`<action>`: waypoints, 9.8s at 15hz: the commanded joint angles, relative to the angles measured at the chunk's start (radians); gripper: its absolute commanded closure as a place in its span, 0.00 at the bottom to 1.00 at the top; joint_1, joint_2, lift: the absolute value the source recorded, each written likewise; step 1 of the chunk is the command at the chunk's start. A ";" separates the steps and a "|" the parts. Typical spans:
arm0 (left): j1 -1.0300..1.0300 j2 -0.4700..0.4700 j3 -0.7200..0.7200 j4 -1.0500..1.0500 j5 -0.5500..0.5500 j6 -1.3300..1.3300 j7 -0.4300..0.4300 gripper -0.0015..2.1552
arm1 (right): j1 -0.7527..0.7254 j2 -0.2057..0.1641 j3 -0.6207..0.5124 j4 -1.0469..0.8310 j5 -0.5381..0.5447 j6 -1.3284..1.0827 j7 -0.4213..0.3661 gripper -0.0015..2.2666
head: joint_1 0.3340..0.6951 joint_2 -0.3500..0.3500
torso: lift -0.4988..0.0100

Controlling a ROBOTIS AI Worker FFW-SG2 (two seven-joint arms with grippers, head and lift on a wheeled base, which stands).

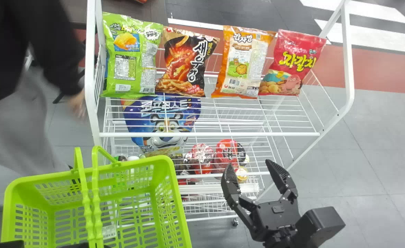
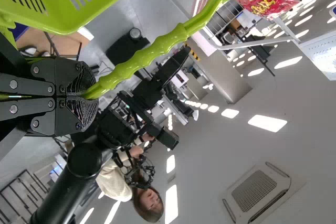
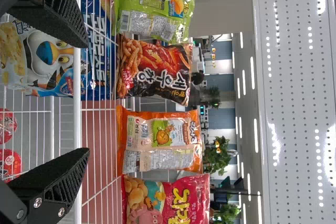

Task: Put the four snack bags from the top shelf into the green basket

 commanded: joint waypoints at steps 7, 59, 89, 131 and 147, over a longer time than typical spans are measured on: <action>0.018 -0.005 0.007 -0.010 0.000 -0.003 -0.011 1.00 | 0.006 0.001 0.005 -0.005 0.000 -0.003 0.000 0.05 | 1.00 0.16 | 0.97; -0.057 0.055 0.092 0.088 0.097 -0.058 -0.011 1.00 | -0.862 0.001 0.399 0.254 0.046 0.825 0.015 0.99 | 1.00 0.86 | 0.97; -0.159 0.054 0.069 0.168 0.061 0.000 -0.011 1.00 | -0.462 -0.176 0.428 -0.200 -0.122 1.208 0.018 0.03 | 1.00 1.00 | 0.97; -0.163 0.066 0.078 0.214 0.064 -0.009 -0.011 1.00 | -0.568 -0.084 0.326 -0.320 -0.270 1.598 0.022 0.99 | 1.00 0.88 | 0.97; -0.146 0.068 0.083 0.213 0.071 -0.012 -0.011 1.00 | -0.733 -0.112 0.097 0.042 -0.167 0.877 0.130 0.04 | 1.00 0.74 | 0.97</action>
